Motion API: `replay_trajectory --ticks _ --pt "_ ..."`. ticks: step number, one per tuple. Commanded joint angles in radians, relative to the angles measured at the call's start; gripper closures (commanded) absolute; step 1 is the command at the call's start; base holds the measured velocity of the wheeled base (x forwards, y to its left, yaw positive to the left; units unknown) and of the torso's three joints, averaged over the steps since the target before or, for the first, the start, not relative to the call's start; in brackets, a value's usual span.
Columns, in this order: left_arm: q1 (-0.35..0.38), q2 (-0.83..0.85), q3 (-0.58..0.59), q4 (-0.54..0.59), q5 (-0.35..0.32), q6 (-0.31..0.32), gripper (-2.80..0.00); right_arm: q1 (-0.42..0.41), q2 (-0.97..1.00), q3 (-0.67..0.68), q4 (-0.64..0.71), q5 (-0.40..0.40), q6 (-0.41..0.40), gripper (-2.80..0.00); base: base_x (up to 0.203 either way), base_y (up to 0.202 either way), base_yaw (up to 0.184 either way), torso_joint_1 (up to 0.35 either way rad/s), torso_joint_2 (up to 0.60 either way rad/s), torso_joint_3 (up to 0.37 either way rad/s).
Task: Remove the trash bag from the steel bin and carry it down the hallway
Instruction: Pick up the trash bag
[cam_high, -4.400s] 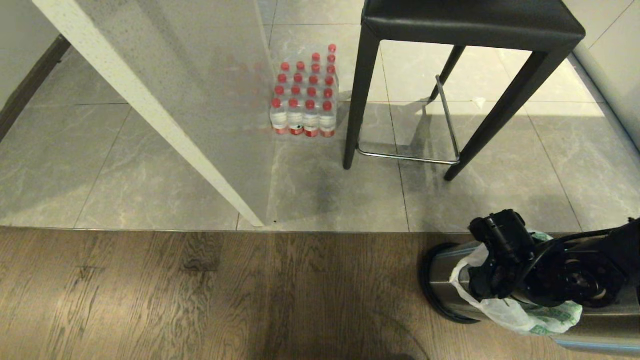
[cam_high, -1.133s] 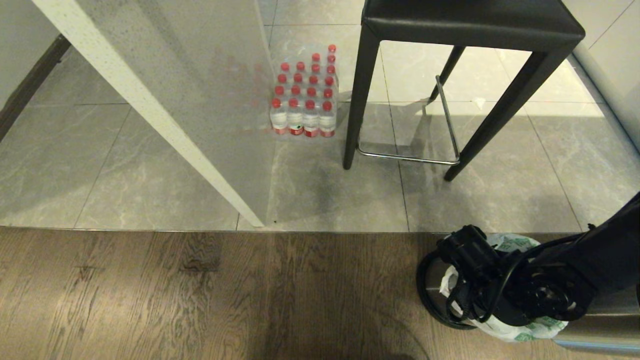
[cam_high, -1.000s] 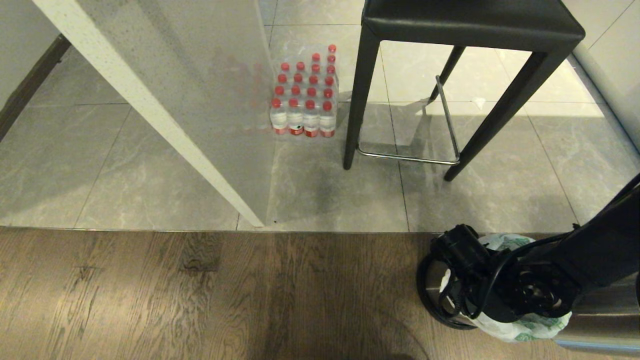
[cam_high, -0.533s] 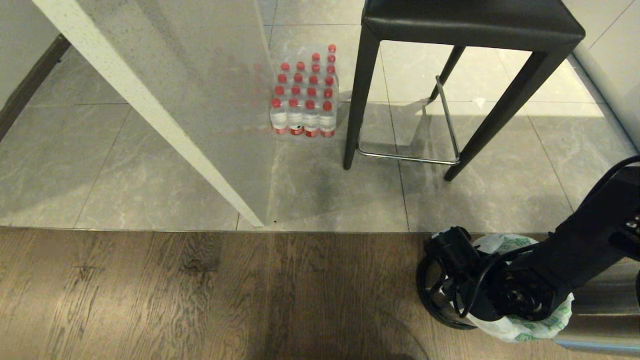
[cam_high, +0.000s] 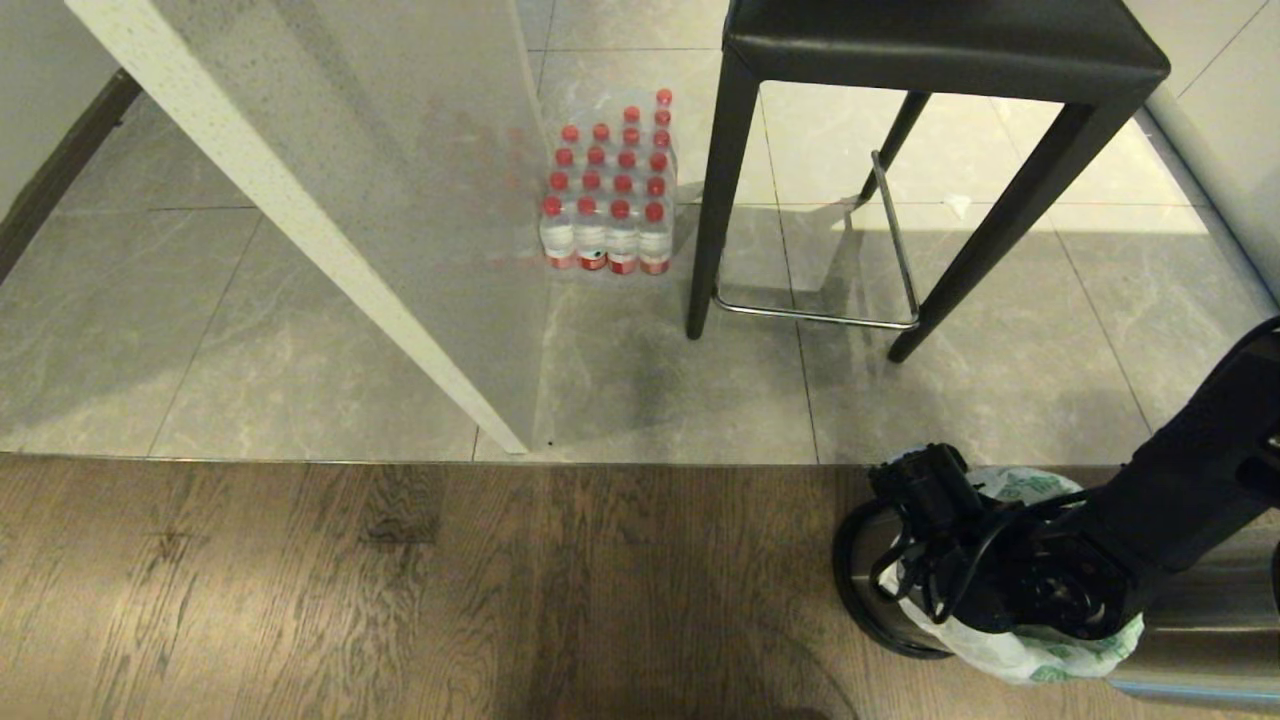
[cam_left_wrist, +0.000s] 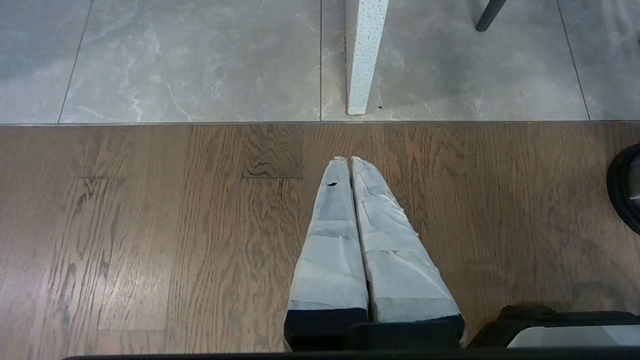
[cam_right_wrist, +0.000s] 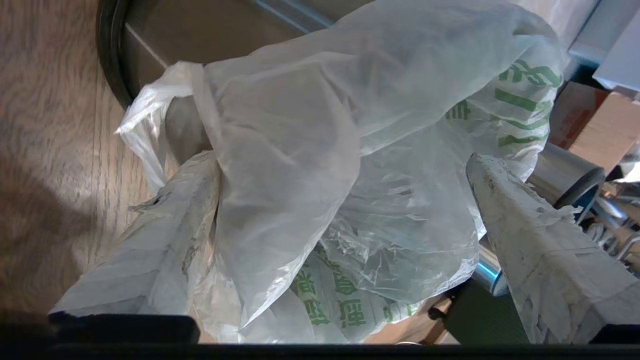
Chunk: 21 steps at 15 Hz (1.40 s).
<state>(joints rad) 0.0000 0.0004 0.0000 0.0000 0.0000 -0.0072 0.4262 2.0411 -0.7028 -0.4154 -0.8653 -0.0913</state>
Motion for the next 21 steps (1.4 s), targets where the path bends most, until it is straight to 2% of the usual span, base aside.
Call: replay_trajectory --ticks 1,6,12,15,21 --pt "0.000 0.000 0.000 0.000 0.000 0.000 0.00 -0.014 -0.017 0.004 -0.019 -0.024 -0.001 -2.80 0.000 0.000 0.000 0.000 0.00 0.000" --pt "0.000 0.000 0.000 0.000 0.000 0.000 0.00 -0.023 -0.111 0.013 0.001 -0.030 0.000 -2.80 0.000 0.000 0.000 0.000 0.00 0.000" --pt "0.000 0.000 0.000 0.000 0.000 0.000 0.00 -0.026 -0.201 0.093 0.031 -0.032 0.013 -2.80 0.000 0.000 0.000 0.000 0.00 0.000" --pt "0.000 0.000 0.000 0.000 0.000 0.000 0.00 -0.027 -0.239 0.097 0.089 -0.034 0.024 -2.80 0.000 0.000 0.000 0.000 0.00 0.000" --pt "0.000 0.000 0.000 0.000 0.000 0.000 0.00 -0.069 -0.292 0.144 0.096 -0.053 0.038 -2.80 0.000 0.000 0.000 0.000 0.00 0.000"
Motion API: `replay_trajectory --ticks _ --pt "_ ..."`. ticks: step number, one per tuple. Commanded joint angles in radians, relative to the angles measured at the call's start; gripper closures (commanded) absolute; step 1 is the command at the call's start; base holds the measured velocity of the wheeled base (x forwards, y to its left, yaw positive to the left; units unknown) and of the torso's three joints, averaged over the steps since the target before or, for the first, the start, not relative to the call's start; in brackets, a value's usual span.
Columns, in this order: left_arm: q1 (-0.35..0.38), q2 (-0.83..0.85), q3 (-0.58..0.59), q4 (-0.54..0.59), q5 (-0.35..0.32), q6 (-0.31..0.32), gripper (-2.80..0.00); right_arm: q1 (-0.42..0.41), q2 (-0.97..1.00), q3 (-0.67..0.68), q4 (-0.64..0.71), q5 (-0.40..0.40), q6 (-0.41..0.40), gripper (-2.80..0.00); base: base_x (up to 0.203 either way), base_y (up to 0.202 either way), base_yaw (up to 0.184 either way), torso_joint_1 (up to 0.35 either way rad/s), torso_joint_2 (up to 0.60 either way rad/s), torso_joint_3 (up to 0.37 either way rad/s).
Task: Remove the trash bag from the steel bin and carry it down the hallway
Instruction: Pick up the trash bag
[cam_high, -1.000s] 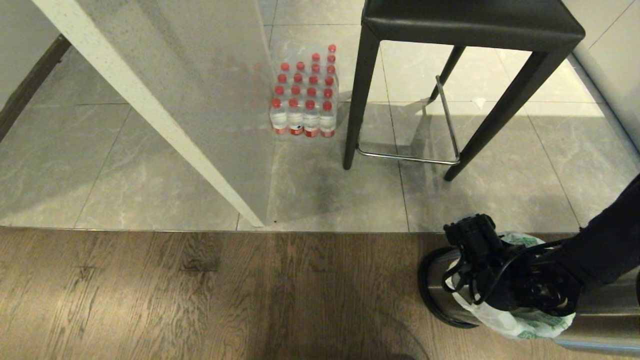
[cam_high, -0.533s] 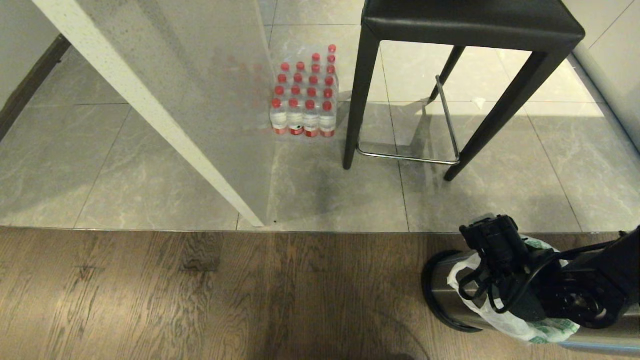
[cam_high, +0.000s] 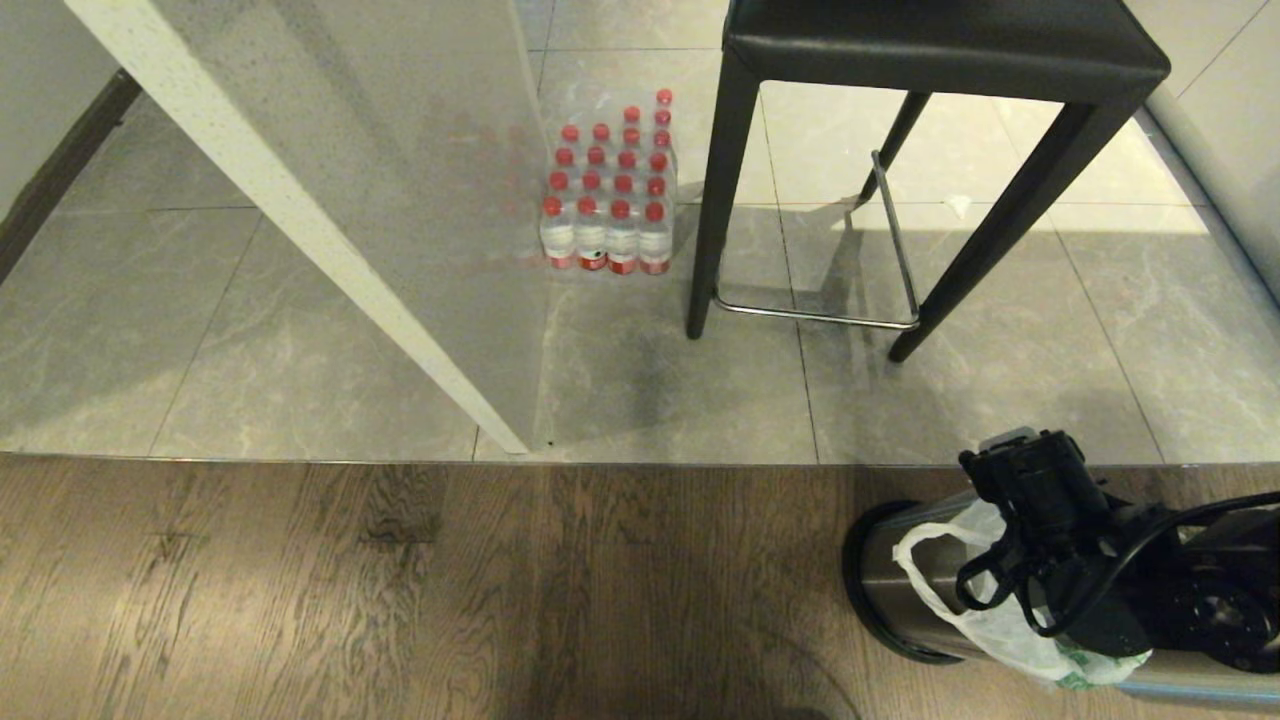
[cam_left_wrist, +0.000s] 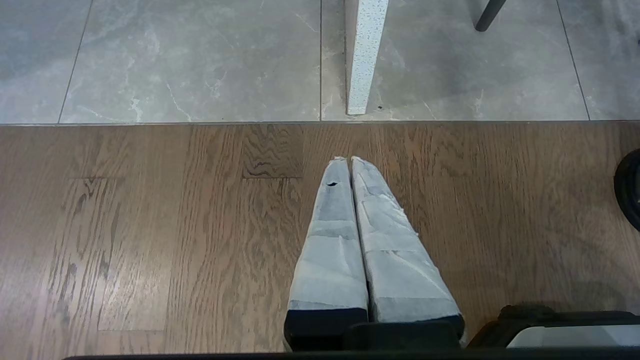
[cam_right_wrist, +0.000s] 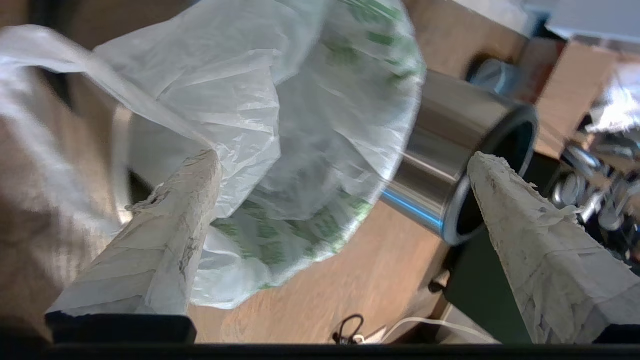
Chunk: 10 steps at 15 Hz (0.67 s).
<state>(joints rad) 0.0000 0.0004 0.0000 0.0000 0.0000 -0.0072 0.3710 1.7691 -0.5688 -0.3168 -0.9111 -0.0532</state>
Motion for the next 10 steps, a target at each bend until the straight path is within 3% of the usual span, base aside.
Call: replay_trajectory --ticks 1,7,10 --pt "0.000 0.000 0.000 0.000 0.000 0.000 0.00 -0.023 -0.017 0.022 -0.003 -0.008 0.000 -2.80 0.000 0.000 0.000 0.000 0.00 0.000" --pt "0.000 0.000 0.000 0.000 0.000 0.000 0.00 -0.050 0.048 0.030 -0.002 0.003 0.160 -2.80 0.000 0.000 0.000 0.000 0.00 0.000" --pt "0.000 0.000 0.000 0.000 0.000 0.000 0.00 -0.049 0.039 0.007 0.016 0.099 0.207 -2.80 0.000 0.000 0.000 0.000 0.00 0.000"
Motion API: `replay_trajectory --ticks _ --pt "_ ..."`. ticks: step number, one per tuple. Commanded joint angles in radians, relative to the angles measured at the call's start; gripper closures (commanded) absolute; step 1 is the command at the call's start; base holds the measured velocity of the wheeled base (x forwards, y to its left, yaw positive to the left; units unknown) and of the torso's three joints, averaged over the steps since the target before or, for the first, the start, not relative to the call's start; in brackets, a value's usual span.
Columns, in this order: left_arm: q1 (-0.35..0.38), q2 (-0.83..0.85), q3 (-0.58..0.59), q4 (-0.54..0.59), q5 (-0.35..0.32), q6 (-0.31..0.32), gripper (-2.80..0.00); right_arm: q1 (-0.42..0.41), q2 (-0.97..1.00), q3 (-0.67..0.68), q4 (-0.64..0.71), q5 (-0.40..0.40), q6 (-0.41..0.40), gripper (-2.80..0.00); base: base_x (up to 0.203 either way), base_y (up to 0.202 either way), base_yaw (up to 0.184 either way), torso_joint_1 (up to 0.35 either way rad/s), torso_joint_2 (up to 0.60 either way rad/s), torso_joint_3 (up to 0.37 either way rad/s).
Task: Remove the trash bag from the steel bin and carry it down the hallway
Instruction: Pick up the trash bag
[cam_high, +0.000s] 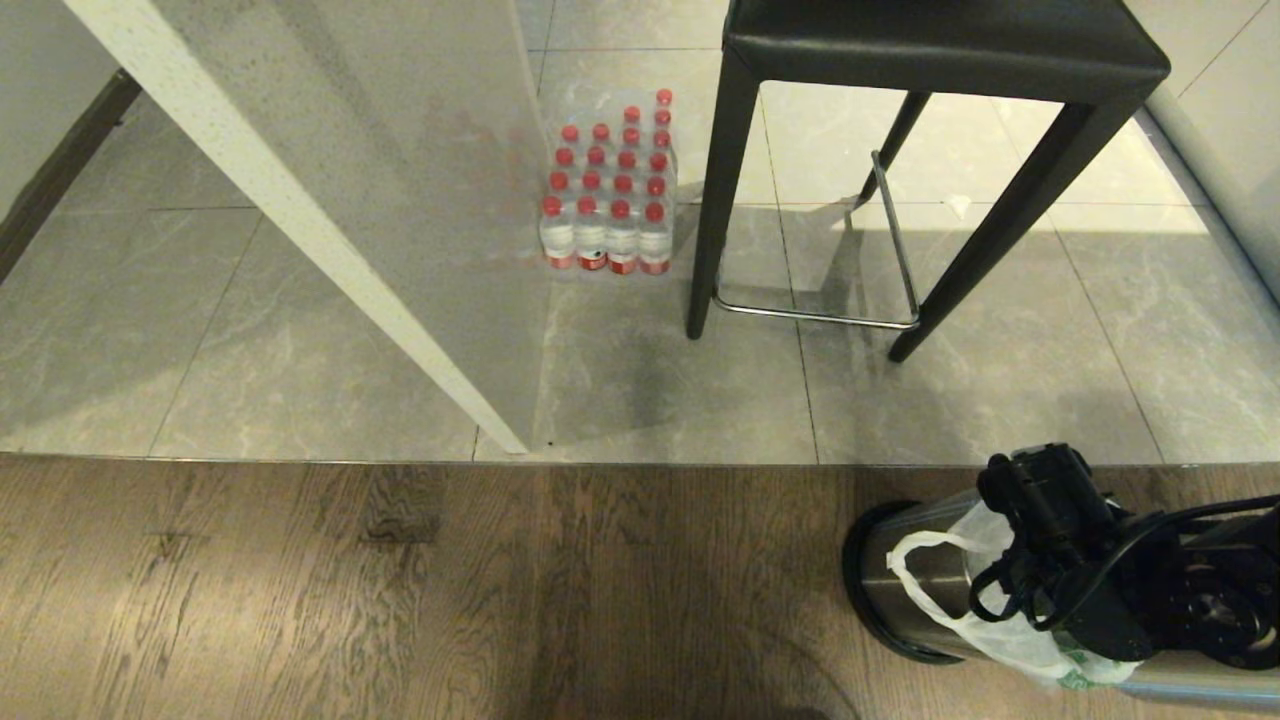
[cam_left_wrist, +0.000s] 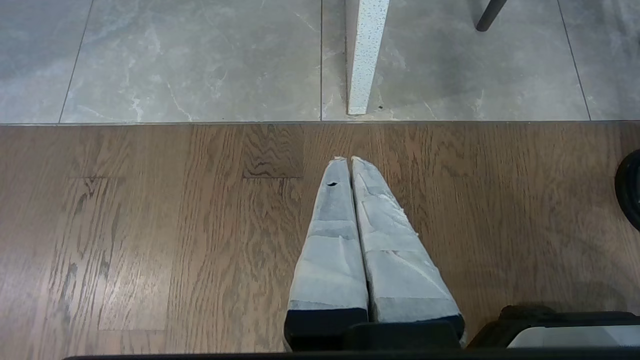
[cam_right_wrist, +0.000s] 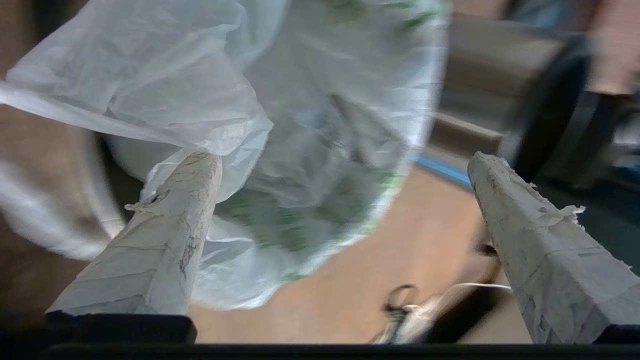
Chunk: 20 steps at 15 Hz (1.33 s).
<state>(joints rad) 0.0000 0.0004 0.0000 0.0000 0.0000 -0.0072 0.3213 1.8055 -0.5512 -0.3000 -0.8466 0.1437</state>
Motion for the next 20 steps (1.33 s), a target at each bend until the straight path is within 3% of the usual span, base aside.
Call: replay_trajectory --ticks 1,10,20 --pt "0.000 0.000 0.000 0.000 0.000 0.000 0.00 0.001 -0.004 -0.021 0.003 0.066 0.026 -2.80 0.000 0.000 0.000 0.000 0.00 0.000" --pt "0.000 0.000 0.000 0.000 0.000 0.000 0.00 -0.010 -0.015 0.002 0.067 0.090 0.045 -2.80 0.000 0.000 0.000 0.000 0.00 0.000" --pt "0.000 0.000 0.000 0.000 0.000 0.000 0.00 -0.177 0.014 -0.004 0.037 0.058 0.022 -2.80 0.000 0.000 0.000 0.000 0.00 0.000"
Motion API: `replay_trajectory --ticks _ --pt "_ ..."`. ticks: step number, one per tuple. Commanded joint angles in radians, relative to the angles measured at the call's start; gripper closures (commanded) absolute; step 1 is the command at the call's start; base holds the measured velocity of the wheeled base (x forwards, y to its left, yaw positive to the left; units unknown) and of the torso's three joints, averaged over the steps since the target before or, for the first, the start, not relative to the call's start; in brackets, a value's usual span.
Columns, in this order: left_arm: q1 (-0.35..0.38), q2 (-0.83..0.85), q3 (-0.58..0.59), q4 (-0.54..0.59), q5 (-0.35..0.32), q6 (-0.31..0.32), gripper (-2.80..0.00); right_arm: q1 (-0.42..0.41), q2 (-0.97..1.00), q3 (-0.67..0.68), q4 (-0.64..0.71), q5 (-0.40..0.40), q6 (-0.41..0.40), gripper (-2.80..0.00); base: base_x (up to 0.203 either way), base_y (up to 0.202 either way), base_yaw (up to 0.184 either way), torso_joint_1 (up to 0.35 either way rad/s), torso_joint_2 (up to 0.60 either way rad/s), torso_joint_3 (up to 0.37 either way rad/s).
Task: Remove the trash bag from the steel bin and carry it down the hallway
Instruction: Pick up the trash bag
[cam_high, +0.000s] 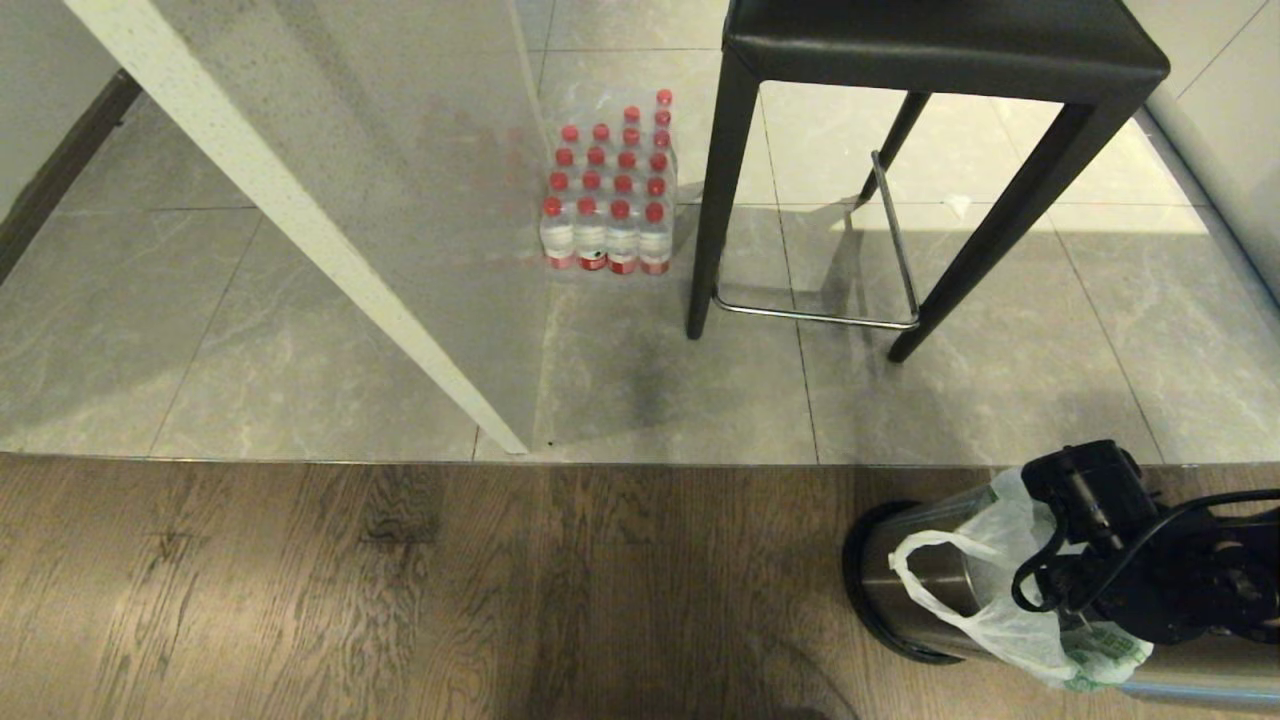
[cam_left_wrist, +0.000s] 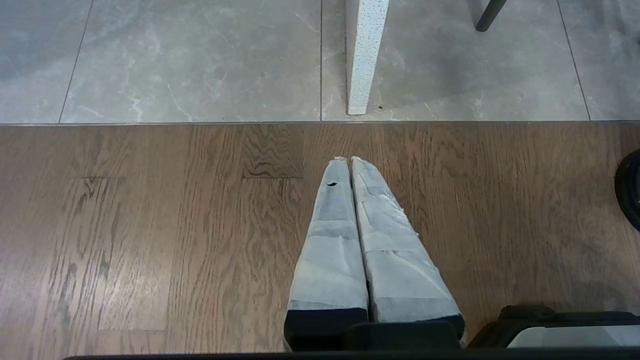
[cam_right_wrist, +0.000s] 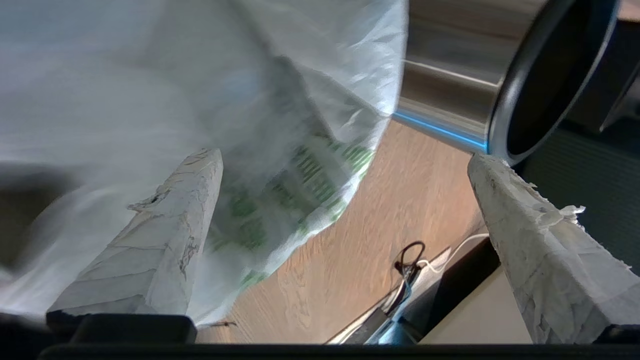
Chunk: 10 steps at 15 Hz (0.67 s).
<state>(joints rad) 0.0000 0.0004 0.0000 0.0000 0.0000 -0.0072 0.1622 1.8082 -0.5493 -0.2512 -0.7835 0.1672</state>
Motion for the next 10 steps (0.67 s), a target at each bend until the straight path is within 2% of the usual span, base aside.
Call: replay_trajectory --ticks 1,7,10 --pt "0.000 0.000 0.000 0.000 0.000 0.000 0.00 -0.027 0.012 -0.006 -0.025 -0.015 -0.015 -2.80 0.000 0.000 0.000 0.000 0.00 0.000" --pt "0.000 0.000 0.000 0.000 0.000 0.000 0.00 -0.015 -0.039 -0.015 0.003 -0.023 -0.016 -2.80 0.000 0.000 0.000 0.000 0.00 0.000" --pt "0.000 0.000 0.000 0.000 0.000 0.000 0.00 0.078 -0.111 -0.031 0.083 0.028 0.017 -2.80 0.000 0.000 0.000 0.000 0.00 0.000"
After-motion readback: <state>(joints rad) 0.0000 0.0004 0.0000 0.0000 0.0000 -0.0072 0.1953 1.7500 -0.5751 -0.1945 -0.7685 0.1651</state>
